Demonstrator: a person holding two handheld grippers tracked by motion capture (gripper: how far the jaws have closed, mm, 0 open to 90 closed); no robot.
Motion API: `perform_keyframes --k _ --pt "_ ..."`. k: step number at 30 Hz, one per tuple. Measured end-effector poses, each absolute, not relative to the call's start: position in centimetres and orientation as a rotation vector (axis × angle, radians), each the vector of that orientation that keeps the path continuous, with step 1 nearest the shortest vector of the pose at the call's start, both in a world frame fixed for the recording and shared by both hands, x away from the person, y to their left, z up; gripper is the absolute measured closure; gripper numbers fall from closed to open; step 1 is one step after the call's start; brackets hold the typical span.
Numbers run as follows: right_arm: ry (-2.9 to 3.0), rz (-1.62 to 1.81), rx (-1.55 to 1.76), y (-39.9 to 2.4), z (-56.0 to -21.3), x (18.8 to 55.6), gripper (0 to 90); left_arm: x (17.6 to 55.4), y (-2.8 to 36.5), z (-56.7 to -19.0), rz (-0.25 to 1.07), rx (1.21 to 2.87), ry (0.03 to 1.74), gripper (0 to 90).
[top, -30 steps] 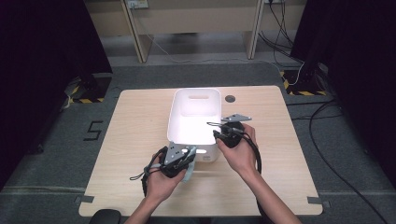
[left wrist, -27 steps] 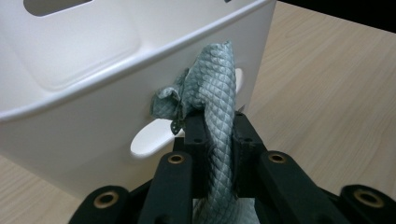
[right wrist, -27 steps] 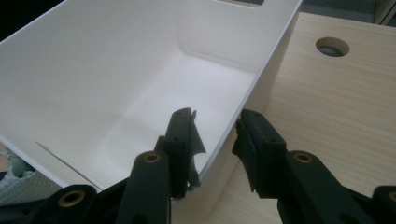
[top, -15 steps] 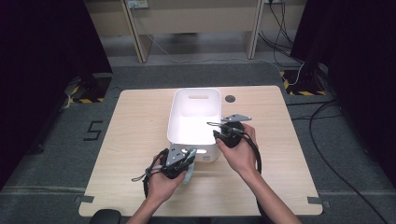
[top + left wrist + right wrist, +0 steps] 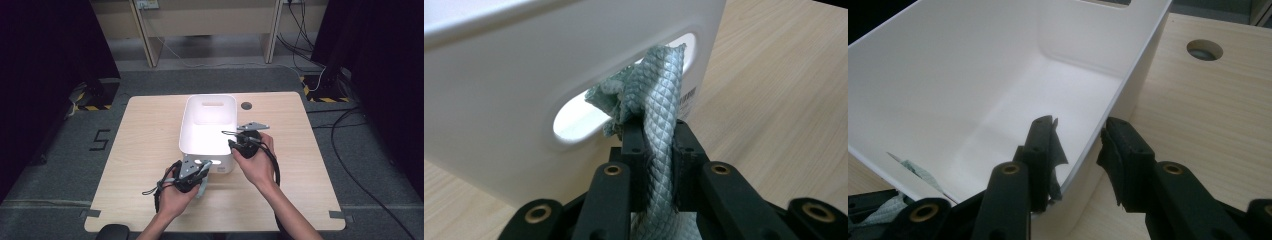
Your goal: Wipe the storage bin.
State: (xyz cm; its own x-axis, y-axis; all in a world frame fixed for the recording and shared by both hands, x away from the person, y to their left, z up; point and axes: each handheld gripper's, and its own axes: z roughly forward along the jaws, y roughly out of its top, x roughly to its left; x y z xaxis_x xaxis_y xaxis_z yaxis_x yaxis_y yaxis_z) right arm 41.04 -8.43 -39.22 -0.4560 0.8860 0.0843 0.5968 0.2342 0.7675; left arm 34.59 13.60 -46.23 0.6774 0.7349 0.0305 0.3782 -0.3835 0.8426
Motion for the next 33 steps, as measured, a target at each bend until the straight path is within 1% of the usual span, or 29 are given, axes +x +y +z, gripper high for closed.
perform_keyframes --k 4,7,33 --pt "2.144 1.073 1.369 -8.4 -39.2 41.0 65.6 34.5 13.5 -46.5 0.517 2.018 0.857 80.0" --pt "2.144 1.076 1.366 -8.4 -39.2 41.0 65.5 34.3 13.2 -46.8 0.549 2.036 0.852 80.0" --pt "2.148 1.075 1.367 -8.5 -39.2 41.1 65.4 34.8 13.1 -48.7 0.509 2.078 0.887 79.8"
